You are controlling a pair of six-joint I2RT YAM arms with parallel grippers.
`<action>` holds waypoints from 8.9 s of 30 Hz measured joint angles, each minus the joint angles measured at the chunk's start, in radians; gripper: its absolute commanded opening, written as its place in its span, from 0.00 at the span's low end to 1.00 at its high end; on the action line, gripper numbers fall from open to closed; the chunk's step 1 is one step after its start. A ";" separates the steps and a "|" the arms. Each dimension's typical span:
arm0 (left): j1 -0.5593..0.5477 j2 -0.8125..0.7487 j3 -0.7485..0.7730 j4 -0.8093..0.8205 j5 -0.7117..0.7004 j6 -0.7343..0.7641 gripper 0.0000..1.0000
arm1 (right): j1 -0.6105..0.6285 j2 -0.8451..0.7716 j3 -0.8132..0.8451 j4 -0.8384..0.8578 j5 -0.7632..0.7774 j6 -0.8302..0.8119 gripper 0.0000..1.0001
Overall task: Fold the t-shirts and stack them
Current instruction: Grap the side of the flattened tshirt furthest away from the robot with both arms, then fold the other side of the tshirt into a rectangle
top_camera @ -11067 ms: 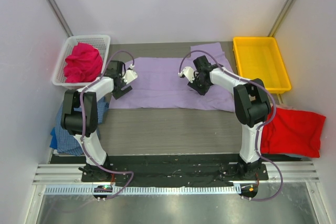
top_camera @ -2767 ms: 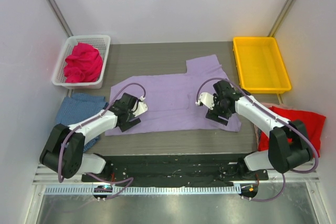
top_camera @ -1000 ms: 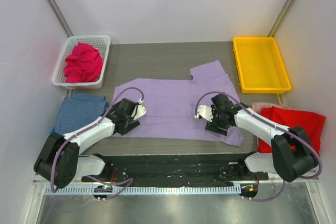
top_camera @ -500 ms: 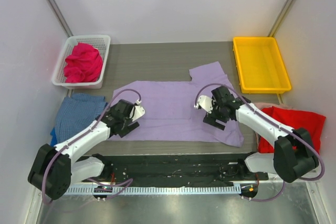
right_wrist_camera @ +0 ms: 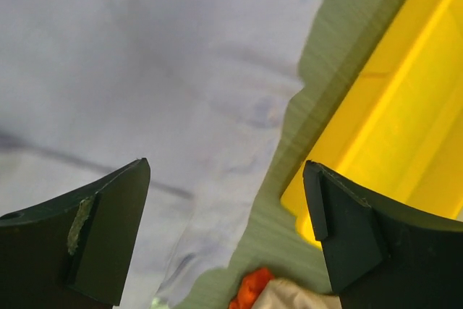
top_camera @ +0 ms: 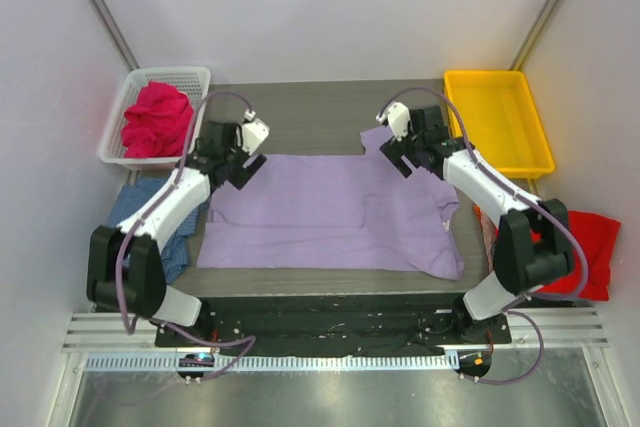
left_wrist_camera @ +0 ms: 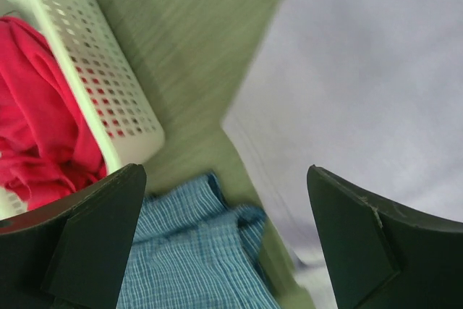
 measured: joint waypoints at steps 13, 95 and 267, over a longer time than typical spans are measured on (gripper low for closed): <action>0.187 0.622 0.651 -0.214 0.253 -0.027 0.96 | -0.135 0.361 0.372 0.059 -0.042 0.168 0.93; 0.239 0.849 0.854 -0.516 0.454 0.070 0.72 | -0.289 0.879 0.846 -0.036 -0.318 0.291 0.01; 0.089 0.431 0.510 -0.627 0.248 0.005 0.08 | -0.277 -0.411 -0.093 -0.648 -0.464 0.007 0.01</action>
